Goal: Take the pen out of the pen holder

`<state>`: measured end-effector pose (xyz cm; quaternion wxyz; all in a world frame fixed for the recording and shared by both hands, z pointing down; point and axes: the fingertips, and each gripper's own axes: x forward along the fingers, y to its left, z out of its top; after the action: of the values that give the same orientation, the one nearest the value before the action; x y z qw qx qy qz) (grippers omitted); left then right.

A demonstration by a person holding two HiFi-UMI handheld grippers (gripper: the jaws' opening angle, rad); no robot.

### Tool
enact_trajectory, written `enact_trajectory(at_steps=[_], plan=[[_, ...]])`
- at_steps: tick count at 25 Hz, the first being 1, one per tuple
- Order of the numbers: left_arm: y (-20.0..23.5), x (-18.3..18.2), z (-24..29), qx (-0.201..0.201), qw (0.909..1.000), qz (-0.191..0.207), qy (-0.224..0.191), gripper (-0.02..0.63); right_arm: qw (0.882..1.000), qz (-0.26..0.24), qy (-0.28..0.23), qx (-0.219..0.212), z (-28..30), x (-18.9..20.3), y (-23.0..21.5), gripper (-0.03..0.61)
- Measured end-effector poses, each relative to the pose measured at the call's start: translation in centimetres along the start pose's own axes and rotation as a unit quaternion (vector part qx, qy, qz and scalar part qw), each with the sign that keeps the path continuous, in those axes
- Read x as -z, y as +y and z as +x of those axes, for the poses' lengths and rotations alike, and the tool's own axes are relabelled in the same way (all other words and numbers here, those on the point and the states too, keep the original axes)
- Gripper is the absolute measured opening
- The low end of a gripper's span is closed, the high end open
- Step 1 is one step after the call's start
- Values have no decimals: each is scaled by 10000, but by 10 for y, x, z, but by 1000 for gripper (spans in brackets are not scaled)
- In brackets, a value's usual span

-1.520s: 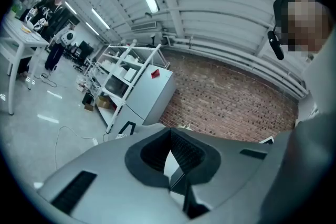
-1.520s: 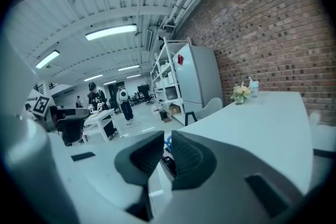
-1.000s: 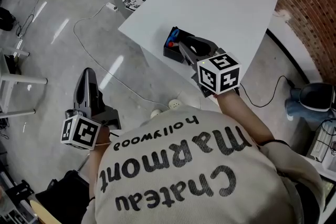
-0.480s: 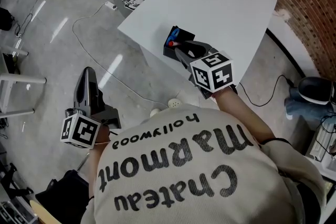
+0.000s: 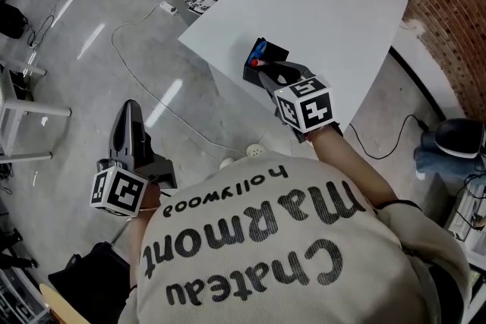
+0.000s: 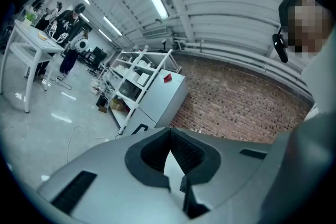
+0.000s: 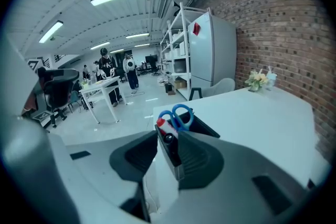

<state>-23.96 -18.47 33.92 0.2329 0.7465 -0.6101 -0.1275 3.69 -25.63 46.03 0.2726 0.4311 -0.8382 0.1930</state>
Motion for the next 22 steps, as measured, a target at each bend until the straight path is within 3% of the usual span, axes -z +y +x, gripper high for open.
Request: enact_trajectory(at_steps=[22], plan=[[6, -4, -13, -129, 9998, -29, -112, 0, 9995, -86, 221, 202, 9, 3, -6, 110]])
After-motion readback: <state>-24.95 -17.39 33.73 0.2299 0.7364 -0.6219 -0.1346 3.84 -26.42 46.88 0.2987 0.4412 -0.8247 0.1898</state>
